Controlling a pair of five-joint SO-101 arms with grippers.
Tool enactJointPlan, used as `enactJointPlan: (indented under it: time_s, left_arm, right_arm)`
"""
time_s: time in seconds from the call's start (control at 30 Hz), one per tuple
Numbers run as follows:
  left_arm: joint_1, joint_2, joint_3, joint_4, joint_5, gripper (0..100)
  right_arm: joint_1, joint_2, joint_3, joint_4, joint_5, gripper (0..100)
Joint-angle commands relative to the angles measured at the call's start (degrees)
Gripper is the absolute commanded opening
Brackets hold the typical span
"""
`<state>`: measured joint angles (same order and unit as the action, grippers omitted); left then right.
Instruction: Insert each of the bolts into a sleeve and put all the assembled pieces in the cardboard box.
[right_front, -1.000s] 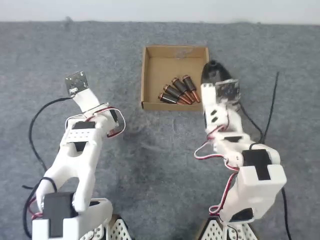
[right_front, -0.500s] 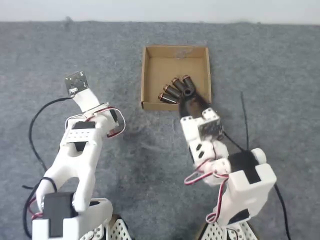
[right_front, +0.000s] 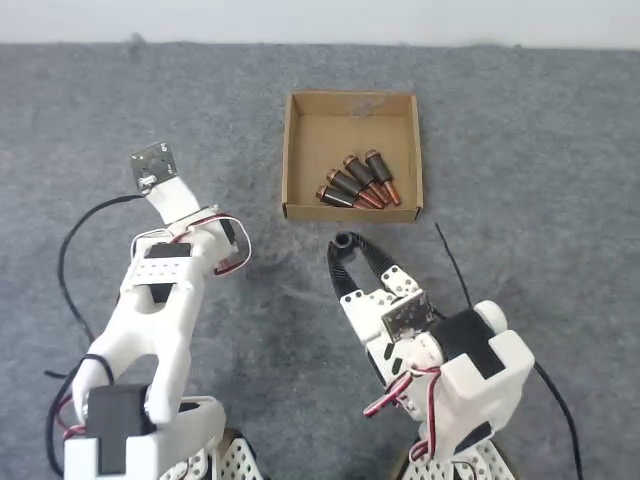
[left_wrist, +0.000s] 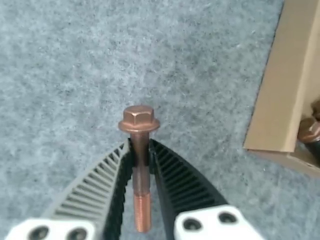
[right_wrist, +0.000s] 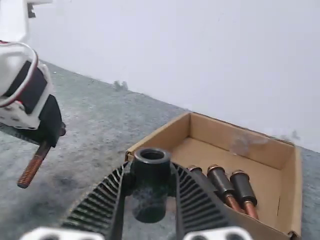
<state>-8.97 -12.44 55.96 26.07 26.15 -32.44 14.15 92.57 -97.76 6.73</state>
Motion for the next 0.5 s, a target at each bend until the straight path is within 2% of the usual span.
enactJointPlan:
  time_s: [0.0,0.13,0.27,0.47]
  left_arm:
    - [-0.09,-2.99,-0.48,-1.67,-0.62,1]
    - [-0.18,-2.99,-0.75,-2.73,-0.62,1]
    - [0.26,-3.60,-0.84,-10.11,-0.44,1]
    - [5.71,-8.70,-0.57,-17.93,-0.53,1]
  right_arm:
    - [-1.71,-1.19,1.49,-1.36,-0.44,0.6]
    - [-4.09,-0.75,1.32,-1.27,-0.26,0.6]
    - [-4.18,-0.66,1.14,-1.27,-0.26,0.6]
    - [-4.18,-0.66,-0.26,1.19,-0.35,0.6]
